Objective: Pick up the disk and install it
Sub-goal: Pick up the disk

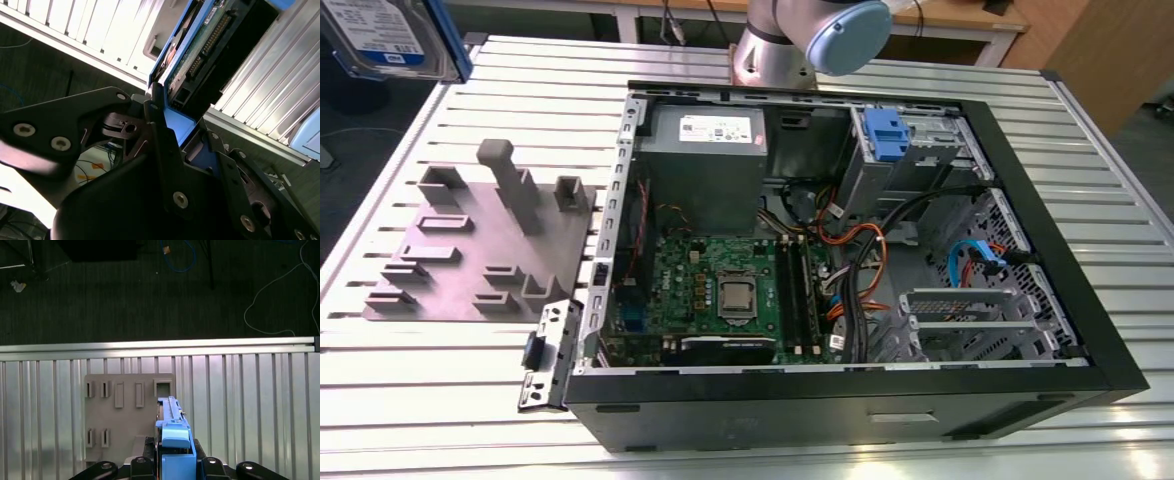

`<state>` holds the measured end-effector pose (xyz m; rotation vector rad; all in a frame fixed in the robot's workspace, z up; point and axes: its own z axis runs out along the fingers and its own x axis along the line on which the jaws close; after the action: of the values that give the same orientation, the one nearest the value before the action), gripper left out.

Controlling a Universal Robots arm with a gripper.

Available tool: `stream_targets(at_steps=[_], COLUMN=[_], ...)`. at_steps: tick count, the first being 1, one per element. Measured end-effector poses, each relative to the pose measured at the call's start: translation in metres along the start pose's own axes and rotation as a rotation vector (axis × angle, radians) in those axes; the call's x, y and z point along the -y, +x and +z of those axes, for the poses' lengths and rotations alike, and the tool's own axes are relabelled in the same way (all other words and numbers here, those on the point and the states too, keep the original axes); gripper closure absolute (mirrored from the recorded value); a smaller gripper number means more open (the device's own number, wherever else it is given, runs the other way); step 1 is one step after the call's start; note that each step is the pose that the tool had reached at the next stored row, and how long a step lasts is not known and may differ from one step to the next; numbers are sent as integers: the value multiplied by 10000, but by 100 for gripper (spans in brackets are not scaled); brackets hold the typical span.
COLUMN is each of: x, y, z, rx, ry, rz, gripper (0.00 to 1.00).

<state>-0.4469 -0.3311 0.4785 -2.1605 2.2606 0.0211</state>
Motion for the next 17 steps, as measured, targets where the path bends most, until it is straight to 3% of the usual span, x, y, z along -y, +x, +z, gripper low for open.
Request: stream_targets(at_steps=[5, 17], x=[43, 46], y=[-2, -3], z=[0, -32], rx=[0, -1], ry=[0, 0], rz=[1, 0], gripper=[63, 63])
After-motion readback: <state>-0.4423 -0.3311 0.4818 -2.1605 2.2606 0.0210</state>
